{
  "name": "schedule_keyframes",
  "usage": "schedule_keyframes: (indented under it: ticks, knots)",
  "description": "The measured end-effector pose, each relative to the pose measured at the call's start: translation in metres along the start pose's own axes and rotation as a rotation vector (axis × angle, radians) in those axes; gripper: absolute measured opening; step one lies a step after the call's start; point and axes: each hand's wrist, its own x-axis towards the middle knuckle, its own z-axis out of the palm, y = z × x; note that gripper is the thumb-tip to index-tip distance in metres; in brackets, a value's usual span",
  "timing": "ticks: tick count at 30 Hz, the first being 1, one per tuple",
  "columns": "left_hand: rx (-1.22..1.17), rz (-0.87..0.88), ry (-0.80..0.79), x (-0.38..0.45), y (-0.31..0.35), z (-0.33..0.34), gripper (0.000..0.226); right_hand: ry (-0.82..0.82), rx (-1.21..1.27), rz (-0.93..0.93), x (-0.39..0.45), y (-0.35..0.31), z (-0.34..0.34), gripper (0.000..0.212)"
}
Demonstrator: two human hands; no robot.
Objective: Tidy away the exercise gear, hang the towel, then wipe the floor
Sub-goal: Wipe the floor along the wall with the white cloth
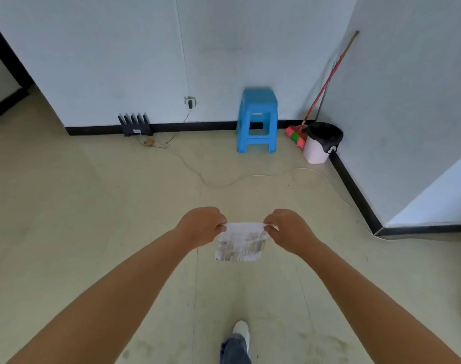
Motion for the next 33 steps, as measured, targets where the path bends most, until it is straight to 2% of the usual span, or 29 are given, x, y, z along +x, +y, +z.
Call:
schedule_keyframes:
  ticks: [8, 14, 18, 26, 33]
  knots:
    - [0.134, -0.01, 0.067, 0.218, -0.073, -0.109, 0.034, 0.005, -0.07, -0.021, 0.24, 0.05, -0.072, 0.028]
    - [0.28, -0.014, 0.137, 0.409, -0.122, -0.167, 0.027, 0.062, -0.202, 0.031, 0.428, 0.109, -0.111, 0.03]
    - [0.349, 0.023, 0.096, 0.543, -0.142, -0.206, 0.025, 0.029, -0.264, 0.095, 0.546, 0.154, -0.135, 0.027]
    - [0.328, 0.063, 0.077, 0.776, -0.166, -0.283, 0.025, -0.002, -0.244, 0.219, 0.749, 0.258, -0.192, 0.026]
    - [0.244, -0.026, 0.005, 0.973, -0.191, -0.318, 0.025, -0.078, -0.175, 0.174, 0.937, 0.361, -0.222, 0.028]
